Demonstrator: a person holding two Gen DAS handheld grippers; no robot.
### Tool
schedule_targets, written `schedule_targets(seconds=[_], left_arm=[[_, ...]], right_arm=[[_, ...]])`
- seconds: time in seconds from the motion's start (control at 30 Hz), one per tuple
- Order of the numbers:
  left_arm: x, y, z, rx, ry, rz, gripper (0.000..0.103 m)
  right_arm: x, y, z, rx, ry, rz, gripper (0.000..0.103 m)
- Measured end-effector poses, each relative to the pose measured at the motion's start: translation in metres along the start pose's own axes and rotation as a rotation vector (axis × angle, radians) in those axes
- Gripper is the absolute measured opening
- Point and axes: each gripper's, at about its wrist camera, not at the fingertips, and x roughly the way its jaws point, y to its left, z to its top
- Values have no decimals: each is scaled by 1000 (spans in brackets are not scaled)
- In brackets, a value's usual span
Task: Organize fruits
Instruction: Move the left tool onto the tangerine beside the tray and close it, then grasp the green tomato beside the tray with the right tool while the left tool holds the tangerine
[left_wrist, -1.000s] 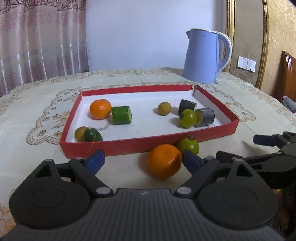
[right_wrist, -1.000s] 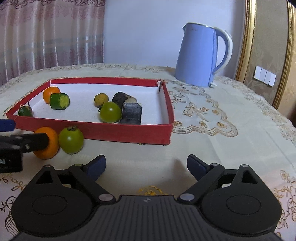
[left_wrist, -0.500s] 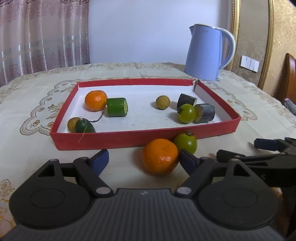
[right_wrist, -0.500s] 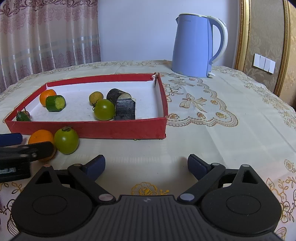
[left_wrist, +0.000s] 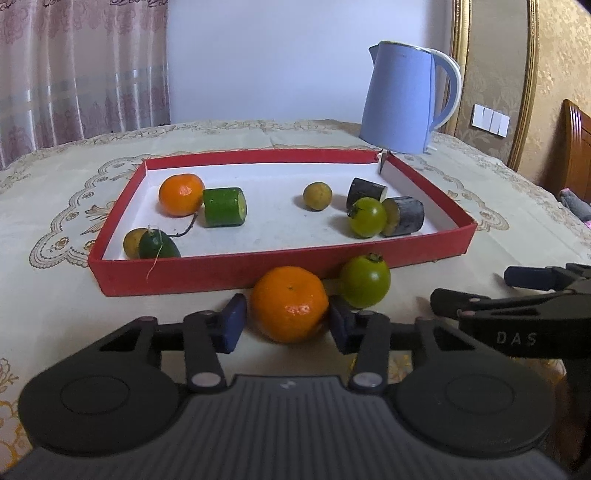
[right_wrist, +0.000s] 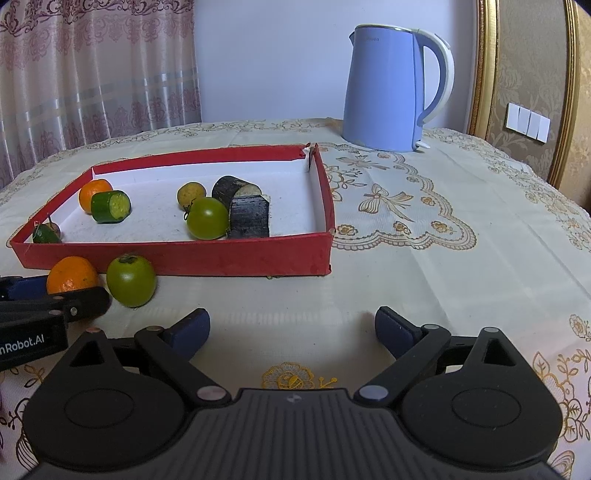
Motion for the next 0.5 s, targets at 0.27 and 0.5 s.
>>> schedule_targets(seconds=[0.27,0.5], left_arm=[[-14,17,-7,1,-10,35,40],[-26,60,-10,-68,-16,88,40]], right_arm=[[0,0,0,5,1,3,97],[-14,7,-2,-14,-62,24,97]])
